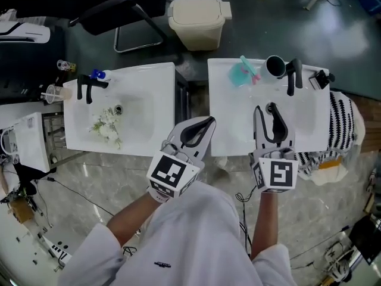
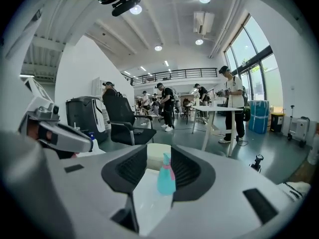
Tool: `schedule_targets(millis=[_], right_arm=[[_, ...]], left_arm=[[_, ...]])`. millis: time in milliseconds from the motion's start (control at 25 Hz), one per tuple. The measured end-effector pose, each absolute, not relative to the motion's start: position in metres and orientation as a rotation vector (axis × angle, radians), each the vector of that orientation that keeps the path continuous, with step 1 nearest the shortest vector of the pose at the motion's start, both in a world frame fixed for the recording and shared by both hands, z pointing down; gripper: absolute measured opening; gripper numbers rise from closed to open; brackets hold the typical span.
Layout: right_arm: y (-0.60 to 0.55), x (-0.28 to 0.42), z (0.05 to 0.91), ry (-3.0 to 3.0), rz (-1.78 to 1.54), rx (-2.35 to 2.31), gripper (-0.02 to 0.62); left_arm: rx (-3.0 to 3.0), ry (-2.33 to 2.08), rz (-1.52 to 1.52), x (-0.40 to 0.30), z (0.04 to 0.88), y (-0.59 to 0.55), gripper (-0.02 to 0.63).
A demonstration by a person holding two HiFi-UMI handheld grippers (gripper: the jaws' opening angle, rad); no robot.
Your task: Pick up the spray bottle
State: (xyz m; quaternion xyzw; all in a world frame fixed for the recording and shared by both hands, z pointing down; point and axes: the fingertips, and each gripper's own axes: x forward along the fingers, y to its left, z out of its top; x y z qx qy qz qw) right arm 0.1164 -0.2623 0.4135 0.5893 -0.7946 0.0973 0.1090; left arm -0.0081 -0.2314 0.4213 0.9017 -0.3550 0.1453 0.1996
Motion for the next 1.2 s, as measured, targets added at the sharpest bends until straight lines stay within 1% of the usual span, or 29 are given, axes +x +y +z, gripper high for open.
schedule_targets(millis=[280,520,800,1200], right_arm=[[-0.309,0.114,0.432,-2.338,0.239,1.688,0.154],[-0.338,0.112,0.456,-2.332,0.225,1.654,0.175],[-0.365,0.108,0.493,-2.341,0.301,1.607,0.178],[-0.387,0.109,0.518,-2.323,0.29,1.527,0.178]], left_arm=[[2.524,-0.97,0.424,-0.003,0.437,-0.256,0.006],[2.524,-0.956,0.443,0.0,0.452,-0.27,0.006],[2.488,-0.938,0.47,0.003,0.479,-0.283,0.006],[2.486,-0.908,0.465,0.013,0.493,-0.292,0.006]])
